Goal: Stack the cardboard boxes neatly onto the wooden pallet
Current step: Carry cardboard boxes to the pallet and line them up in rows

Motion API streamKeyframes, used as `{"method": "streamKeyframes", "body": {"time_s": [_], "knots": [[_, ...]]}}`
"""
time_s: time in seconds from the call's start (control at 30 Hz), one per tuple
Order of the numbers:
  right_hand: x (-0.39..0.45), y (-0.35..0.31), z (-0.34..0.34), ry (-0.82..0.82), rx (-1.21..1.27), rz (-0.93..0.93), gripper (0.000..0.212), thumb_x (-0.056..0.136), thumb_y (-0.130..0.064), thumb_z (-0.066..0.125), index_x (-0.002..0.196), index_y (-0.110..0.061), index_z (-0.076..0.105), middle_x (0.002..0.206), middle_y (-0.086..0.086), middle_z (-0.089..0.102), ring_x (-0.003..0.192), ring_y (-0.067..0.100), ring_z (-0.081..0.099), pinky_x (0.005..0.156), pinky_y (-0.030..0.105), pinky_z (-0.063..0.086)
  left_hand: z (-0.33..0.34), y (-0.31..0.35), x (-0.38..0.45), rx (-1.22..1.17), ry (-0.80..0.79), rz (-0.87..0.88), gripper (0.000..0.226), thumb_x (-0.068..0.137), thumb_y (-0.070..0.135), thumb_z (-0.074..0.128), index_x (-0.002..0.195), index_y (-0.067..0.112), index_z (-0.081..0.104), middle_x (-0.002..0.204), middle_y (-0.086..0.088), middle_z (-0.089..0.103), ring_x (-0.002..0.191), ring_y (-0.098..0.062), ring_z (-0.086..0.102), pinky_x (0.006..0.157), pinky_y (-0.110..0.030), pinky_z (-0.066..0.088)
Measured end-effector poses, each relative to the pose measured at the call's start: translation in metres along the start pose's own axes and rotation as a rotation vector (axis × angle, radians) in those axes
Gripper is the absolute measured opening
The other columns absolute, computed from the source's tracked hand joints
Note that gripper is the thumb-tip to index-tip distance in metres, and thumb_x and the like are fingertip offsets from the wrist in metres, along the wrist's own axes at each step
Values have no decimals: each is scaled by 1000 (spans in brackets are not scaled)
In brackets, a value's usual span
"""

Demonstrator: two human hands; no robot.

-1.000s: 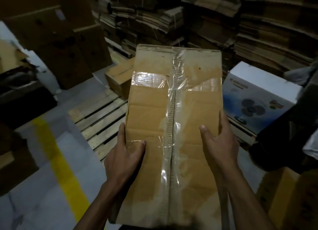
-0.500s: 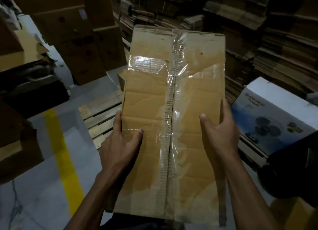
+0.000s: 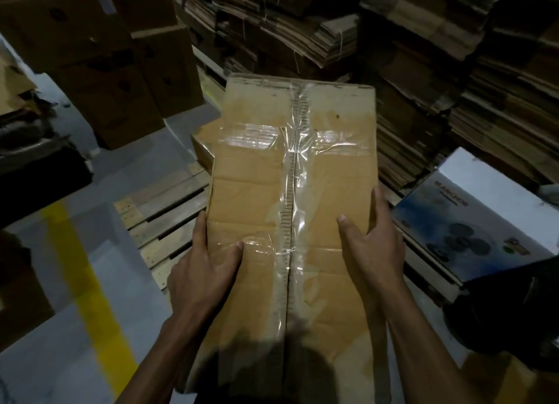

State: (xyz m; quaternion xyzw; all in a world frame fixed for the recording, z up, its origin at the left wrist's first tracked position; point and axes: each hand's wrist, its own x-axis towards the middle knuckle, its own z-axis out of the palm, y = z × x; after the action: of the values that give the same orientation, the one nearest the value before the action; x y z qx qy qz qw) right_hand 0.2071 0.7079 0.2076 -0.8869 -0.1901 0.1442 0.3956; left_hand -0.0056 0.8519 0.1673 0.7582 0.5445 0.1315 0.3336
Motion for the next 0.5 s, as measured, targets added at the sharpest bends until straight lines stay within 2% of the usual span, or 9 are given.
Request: {"method": "streamKeyframes", "body": {"time_s": [0.1, 0.23, 0.37, 0.5], "knots": [[8, -34, -8, -16, -14, 12, 81, 91, -45, 64, 156, -43, 15, 147, 2, 47, 133, 26, 45, 107, 49, 38, -27, 18, 16, -11, -40, -7, 83, 76, 77, 35, 148, 54, 0, 124, -5, 66, 105, -36, 63, 88, -45, 49], [28, -77, -17, -19, -25, 10, 77, 93, -45, 61, 155, -43, 16, 132, -3, 51, 125, 25, 47, 104, 50, 41, -56, 43, 41, -8, -41, 8, 85, 75, 76, 35, 149, 51, 1, 126, -6, 65, 109, -36, 62, 88, -43, 47], [59, -108, -17, -15, -12, 9, 79, 93, -44, 62, 156, -40, 15, 142, 5, 50, 129, 28, 45, 106, 48, 37, -73, 67, 77, -41, -3, 52, 80, 78, 73, 40, 147, 51, 6, 127, -3, 64, 107, -35, 62, 88, -44, 49], [98, -119, -4, -4, 53, 16, 78, 94, -41, 63, 157, -39, 16, 145, 3, 48, 127, 21, 45, 102, 41, 37, -71, 85, 122, -26, 18, 87, 78, 80, 71, 42, 147, 51, 7, 123, -3, 65, 102, -34, 63, 88, -46, 50]]}}
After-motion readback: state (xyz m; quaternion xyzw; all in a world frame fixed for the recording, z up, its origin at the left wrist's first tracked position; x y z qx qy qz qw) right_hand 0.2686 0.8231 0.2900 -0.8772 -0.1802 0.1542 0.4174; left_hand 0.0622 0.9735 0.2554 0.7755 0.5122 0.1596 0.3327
